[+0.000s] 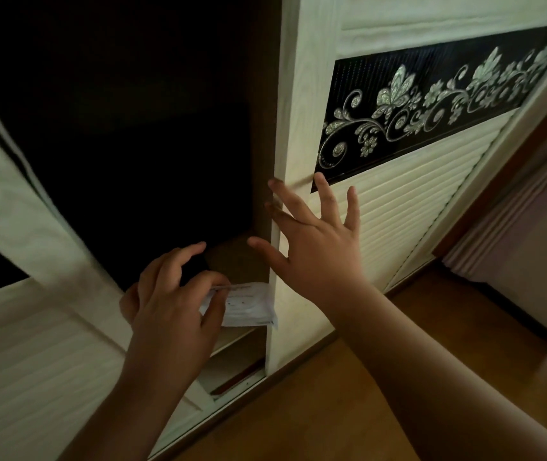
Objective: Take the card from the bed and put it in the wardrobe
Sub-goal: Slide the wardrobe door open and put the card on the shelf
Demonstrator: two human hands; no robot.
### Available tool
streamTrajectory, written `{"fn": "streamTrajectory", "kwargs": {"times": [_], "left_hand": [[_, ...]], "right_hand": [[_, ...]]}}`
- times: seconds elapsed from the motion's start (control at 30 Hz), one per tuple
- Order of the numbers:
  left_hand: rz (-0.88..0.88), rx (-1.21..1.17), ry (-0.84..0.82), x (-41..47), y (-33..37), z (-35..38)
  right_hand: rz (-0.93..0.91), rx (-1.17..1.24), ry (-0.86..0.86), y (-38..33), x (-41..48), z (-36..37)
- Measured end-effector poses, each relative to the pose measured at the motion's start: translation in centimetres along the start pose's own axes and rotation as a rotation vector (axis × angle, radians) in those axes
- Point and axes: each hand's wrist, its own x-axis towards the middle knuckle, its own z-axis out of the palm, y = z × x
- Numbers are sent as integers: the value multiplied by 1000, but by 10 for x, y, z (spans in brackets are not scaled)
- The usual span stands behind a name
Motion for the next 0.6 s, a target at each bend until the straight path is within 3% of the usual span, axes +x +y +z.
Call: {"fn": "streamTrajectory", "kwargs": {"times": [0.6], "left_hand": [[-40, 27, 33, 25, 80, 53]], "right_hand": [[137, 108, -142, 129, 32, -5]]}}
